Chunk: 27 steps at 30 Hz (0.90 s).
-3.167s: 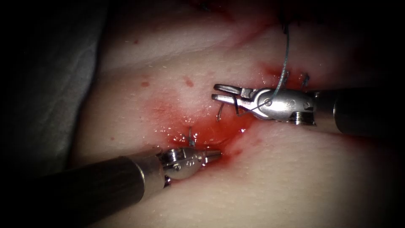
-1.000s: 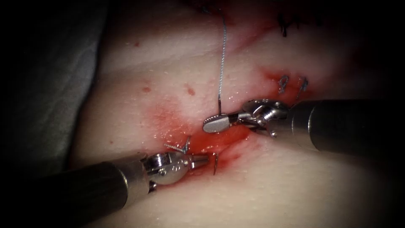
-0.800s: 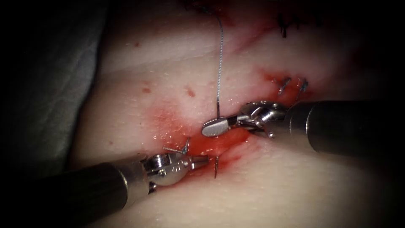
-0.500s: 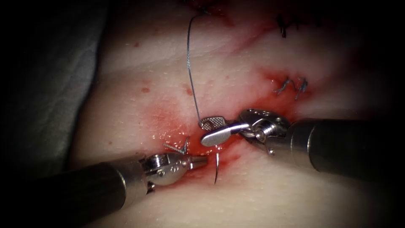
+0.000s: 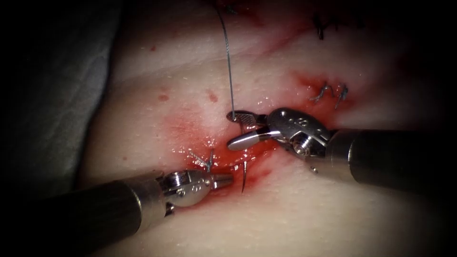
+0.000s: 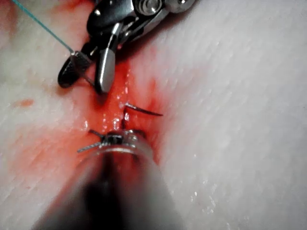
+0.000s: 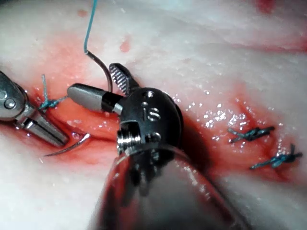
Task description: Wound Closure
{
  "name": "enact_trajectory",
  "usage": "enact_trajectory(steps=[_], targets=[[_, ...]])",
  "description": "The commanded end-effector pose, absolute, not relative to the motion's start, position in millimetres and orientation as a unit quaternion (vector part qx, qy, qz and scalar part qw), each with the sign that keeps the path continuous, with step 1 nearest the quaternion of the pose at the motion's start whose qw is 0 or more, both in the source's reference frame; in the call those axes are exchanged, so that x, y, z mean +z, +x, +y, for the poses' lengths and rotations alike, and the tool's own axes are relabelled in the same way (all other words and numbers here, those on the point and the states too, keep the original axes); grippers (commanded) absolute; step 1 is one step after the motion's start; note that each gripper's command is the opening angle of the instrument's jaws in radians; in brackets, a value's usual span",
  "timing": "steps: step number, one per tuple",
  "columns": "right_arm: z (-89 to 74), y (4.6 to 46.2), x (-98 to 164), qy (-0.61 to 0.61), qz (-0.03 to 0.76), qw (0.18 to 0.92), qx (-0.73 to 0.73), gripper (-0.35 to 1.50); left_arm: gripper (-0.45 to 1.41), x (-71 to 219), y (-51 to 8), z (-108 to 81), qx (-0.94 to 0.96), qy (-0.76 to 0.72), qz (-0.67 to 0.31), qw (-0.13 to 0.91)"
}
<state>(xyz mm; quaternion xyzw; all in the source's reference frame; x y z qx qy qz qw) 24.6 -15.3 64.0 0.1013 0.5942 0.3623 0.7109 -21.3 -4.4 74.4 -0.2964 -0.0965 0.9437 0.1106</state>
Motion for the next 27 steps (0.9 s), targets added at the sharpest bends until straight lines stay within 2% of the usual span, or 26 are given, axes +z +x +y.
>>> enact_trajectory(steps=[1,17,18,19,21,22,24,27], targets=[[-15.3,25.2,63.8,0.091,0.596,0.718,0.349,1.47,-0.45,75.1,-21.9,-4.7,0.944,-0.297,-0.097,0.110],[-15.1,26.6,62.5,0.066,0.572,0.753,0.319,1.20,-0.45,75.1,-22.1,-4.8,0.944,-0.296,-0.096,0.111],[-15.2,26.6,62.7,0.066,0.566,0.758,0.318,1.00,-0.45,75.1,-22.1,-4.9,0.944,-0.296,-0.096,0.111],[-15.2,26.6,62.7,0.066,0.566,0.758,0.318,1.00,-0.45,75.1,-22.1,-4.9,0.944,-0.296,-0.096,0.111],[-15.5,26.4,63.0,0.060,0.548,0.771,0.320,-0.04,-0.45,75.1,-22.1,-4.9,0.944,-0.296,-0.096,0.111],[-15.7,26.4,63.1,0.053,0.535,0.780,0.321,-0.35,-0.45,75.1,-22.1,-4.9,0.944,-0.296,-0.096,0.111],[-15.8,26.5,63.5,0.054,0.507,0.787,0.347,-0.35,-0.45,75.1,-22.1,-4.8,0.944,-0.296,-0.096,0.111],[-16.0,26.4,63.7,0.096,0.512,0.783,0.340,-0.35,-0.45,75.0,-22.1,-4.8,0.944,-0.296,-0.097,0.111]])
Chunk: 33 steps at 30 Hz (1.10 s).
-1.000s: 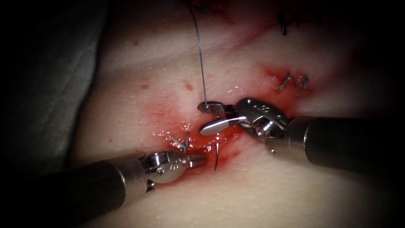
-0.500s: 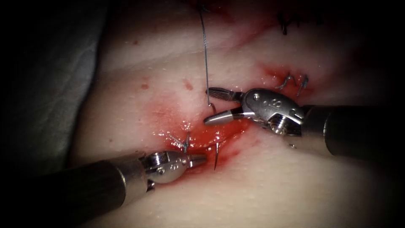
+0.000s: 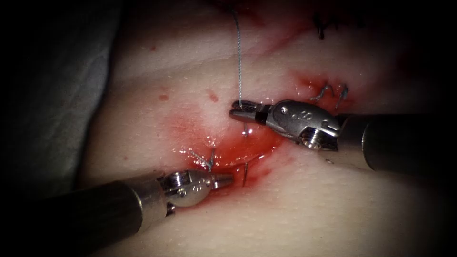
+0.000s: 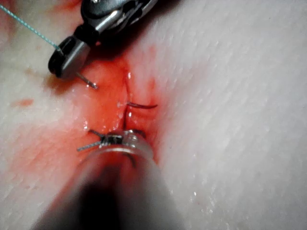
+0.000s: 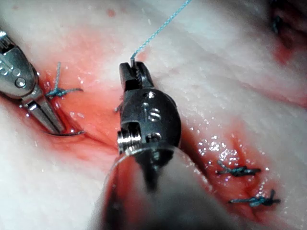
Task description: Wound Closure
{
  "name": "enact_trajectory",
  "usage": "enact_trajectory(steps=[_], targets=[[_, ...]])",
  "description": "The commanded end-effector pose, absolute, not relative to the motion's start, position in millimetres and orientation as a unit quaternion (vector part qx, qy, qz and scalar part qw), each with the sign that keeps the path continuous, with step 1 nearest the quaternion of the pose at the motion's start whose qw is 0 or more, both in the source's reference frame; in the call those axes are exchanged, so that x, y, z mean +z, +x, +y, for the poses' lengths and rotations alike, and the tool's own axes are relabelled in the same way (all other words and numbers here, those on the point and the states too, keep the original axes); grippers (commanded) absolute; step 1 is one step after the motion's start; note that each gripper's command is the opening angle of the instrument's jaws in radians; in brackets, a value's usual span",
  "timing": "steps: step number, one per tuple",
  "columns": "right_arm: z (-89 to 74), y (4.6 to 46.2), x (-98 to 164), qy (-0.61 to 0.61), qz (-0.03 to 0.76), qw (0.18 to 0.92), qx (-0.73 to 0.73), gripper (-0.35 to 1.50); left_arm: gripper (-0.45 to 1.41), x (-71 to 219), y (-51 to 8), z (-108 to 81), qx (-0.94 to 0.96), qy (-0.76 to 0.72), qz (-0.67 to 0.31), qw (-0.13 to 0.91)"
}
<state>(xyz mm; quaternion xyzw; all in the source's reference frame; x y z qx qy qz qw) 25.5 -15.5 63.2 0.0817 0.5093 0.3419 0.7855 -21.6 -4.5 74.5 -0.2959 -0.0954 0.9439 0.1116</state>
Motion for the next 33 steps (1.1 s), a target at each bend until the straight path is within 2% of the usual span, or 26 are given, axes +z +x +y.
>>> enact_trajectory(steps=[1,12,21,22,23,24,25,26,28,30,33], targets=[[-16.1,26.4,63.7,0.110,0.512,0.781,0.341,-0.35,-0.45,75.0,-22.1,-4.8,0.944,-0.296,-0.097,0.111],[-19.2,26.4,63.9,0.290,0.493,0.698,0.430,-0.35,-0.45,74.9,-22.0,-4.7,0.943,-0.297,-0.098,0.111],[-20.1,26.1,63.4,0.329,0.474,0.687,0.441,-0.35,-0.45,74.1,-22.2,-4.3,0.943,-0.300,-0.097,0.103],[-20.1,26.0,63.5,0.330,0.479,0.684,0.440,-0.16,-0.45,73.9,-22.3,-4.2,0.943,-0.303,-0.094,0.102],[-20.0,25.9,63.5,0.330,0.486,0.680,0.439,0.19,-0.45,73.7,-22.4,-4.1,0.942,-0.307,-0.092,0.098],[-19.9,25.7,63.5,0.326,0.494,0.678,0.436,0.44,-0.45,73.3,-22.4,-3.9,0.940,-0.316,-0.089,0.092],[-19.7,25.4,63.4,0.318,0.504,0.675,0.436,0.78,-0.45,72.9,-22.5,-3.8,0.938,-0.323,-0.087,0.088],[-19.5,25.2,63.4,0.310,0.511,0.675,0.433,0.94,-0.45,72.5,-22.6,-3.6,0.937,-0.329,-0.085,0.082],[-19.0,24.2,63.3,0.295,0.523,0.677,0.426,1.11,-0.35,71.6,-22.8,-3.3,0.932,-0.351,-0.074,0.060],[-18.5,23.1,63.1,0.286,0.525,0.682,0.422,1.13,0.09,70.9,-23.1,-3.0,0.926,-0.371,-0.062,0.034],[-17.5,20.8,62.9,0.268,0.527,0.688,0.419,1.16,0.19,70.0,-23.7,-2.7,0.912,-0.407,-0.048,0.010]])
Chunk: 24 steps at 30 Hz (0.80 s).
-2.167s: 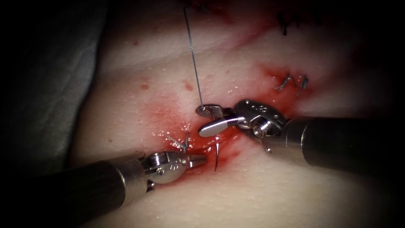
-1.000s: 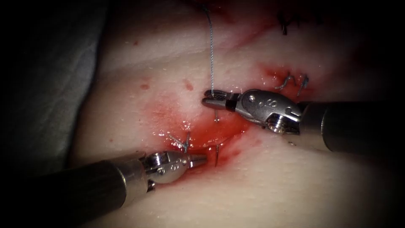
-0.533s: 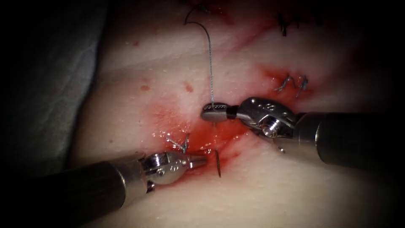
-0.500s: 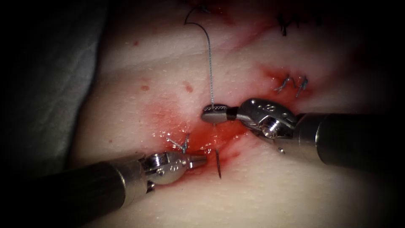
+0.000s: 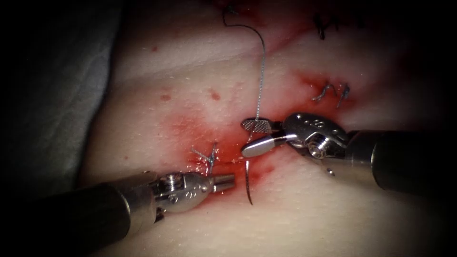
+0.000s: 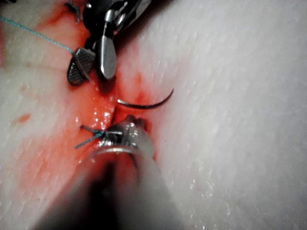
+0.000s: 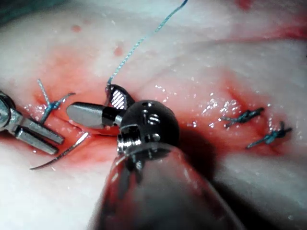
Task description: Wound Closure
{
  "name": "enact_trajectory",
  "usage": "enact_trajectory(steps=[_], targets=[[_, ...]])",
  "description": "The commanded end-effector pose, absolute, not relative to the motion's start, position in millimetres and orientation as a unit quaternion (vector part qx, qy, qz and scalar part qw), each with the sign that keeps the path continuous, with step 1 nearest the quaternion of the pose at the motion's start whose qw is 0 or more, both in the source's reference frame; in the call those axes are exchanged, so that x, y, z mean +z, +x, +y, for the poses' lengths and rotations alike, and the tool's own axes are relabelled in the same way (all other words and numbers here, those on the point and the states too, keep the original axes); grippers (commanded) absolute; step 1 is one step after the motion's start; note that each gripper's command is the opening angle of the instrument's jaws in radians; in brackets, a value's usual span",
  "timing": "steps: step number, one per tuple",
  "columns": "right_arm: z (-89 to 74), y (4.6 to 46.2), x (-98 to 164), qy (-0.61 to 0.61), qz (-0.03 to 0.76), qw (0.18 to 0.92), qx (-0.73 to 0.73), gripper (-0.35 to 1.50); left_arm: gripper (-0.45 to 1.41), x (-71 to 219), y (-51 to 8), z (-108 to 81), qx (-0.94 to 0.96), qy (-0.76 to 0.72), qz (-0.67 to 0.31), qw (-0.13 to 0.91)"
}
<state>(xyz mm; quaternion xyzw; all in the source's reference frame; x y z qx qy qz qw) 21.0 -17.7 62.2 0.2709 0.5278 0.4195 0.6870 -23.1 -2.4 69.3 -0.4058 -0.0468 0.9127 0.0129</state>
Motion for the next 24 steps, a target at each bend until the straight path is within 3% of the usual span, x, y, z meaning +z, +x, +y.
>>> enact_trajectory(steps=[1,11,24], targets=[[-17.2,19.8,62.8,0.263,0.528,0.691,0.418,1.18,0.20,69.8,-23.8,-2.7,0.906,-0.420,-0.048,0.002],[-16.9,14.4,62.5,0.232,0.532,0.689,0.434,1.13,0.36,70.2,-25.2,-2.3,0.886,-0.454,-0.014,-0.090],[-17.1,14.9,62.6,0.224,0.538,0.688,0.432,1.08,0.44,72.7,-25.6,-2.8,0.888,-0.450,0.001,-0.097]])
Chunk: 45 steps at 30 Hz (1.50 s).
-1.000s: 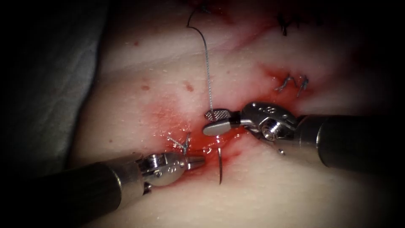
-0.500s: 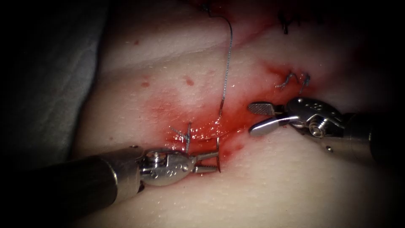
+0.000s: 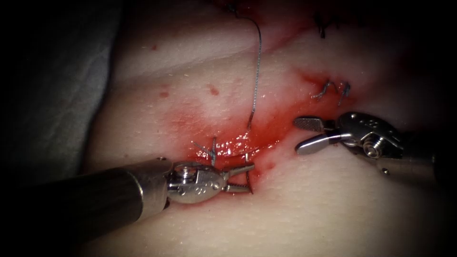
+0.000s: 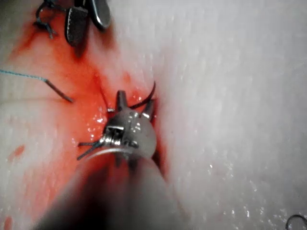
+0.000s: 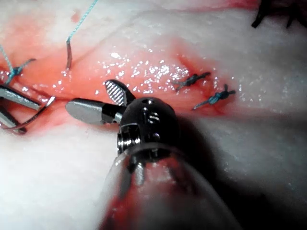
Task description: Wound Closure
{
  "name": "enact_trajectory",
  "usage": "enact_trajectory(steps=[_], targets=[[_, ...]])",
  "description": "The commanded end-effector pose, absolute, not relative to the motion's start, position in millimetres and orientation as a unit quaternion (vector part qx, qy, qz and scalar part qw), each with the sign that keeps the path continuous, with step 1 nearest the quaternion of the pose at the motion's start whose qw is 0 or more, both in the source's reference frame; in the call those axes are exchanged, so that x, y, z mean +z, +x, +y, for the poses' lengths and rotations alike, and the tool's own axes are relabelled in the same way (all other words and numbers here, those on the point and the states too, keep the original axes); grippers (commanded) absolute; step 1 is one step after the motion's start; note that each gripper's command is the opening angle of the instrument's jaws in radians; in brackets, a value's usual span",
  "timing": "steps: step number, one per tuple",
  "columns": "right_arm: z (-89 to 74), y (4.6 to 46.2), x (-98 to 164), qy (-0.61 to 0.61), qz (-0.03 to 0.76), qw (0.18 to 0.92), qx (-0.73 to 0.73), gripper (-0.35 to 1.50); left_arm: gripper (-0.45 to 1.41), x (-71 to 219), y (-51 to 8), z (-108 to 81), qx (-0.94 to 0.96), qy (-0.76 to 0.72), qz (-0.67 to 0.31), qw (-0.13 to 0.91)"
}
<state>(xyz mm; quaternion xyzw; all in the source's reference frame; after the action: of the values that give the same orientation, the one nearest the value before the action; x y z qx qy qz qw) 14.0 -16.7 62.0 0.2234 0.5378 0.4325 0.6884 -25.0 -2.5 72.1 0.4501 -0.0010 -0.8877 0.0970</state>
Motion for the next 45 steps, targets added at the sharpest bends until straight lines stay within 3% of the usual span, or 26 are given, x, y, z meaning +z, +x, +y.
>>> enact_trajectory(steps=[1,8,11,14,23,24,27,29,32,36,40,45], targets=[[-17.1,14.9,63,0.224,0.538,0.688,0.432,1.08,0.44,73,-25.6,-2.8,-0.888,0.450,-0.001,0.097],[-17.2,14.9,63,0.224,0.539,0.688,0.432,1.03,0.49,73,-26.4,-2.6,-0.889,0.448,-0.002,0.096],[-17.2,14.9,63,0.223,0.539,0.688,0.432,0.99,0.31,73,-26.3,-2.2,-0.885,0.456,-0.006,0.093],[-17.3,14.9,63,0.223,0.539,0.688,0.432,0.94,-0.40,72,-26.2,-2.0,-0.882,0.461,-0.008,0.091],[-17.3,14.7,63,0.221,0.539,0.687,0.434,0.81,-0.45,71,-26.4,-2.7,-0.872,0.486,0.052,0.022],[-17.3,14.6,63,0.221,0.539,0.687,0.434,0.69,-0.45,71,-26.4,-2.8,-0.870,0.489,0.061,0.012],[-17.4,14.4,63,0.189,0.552,0.710,0.395,-0.05,-0.45,70,-26.6,-2.8,-0.860,0.500,0.098,-0.021],[-17.3,14.2,63,0.151,0.565,0.734,0.346,-0.23,-0.45,69,-26.7,-2.7,-0.847,0.510,0.134,-0.066],[-17.0,14.1,62,0.160,0.573,0.736,0.323,-0.31,-0.45,68,-26.9,-2.8,-0.828,0.525,0.167,-0.108],[-17.0,14.1,62,0.160,0.573,0.737,0.321,-0.15,-0.45,66,-26.9,-3.1,-0.810,0.535,0.197,-0.136],[-17.1,14.2,62,0.162,0.573,0.736,0.320,0.19,-0.45,64,-27.2,-3.6,-0.794,0.540,0.228,-0.160],[-17.4,14.4,62,0.167,0.576,0.735,0.317,0.78,-0.45,61,-27.7,-3.5,-0.772,0.564,0.243,-0.164]])
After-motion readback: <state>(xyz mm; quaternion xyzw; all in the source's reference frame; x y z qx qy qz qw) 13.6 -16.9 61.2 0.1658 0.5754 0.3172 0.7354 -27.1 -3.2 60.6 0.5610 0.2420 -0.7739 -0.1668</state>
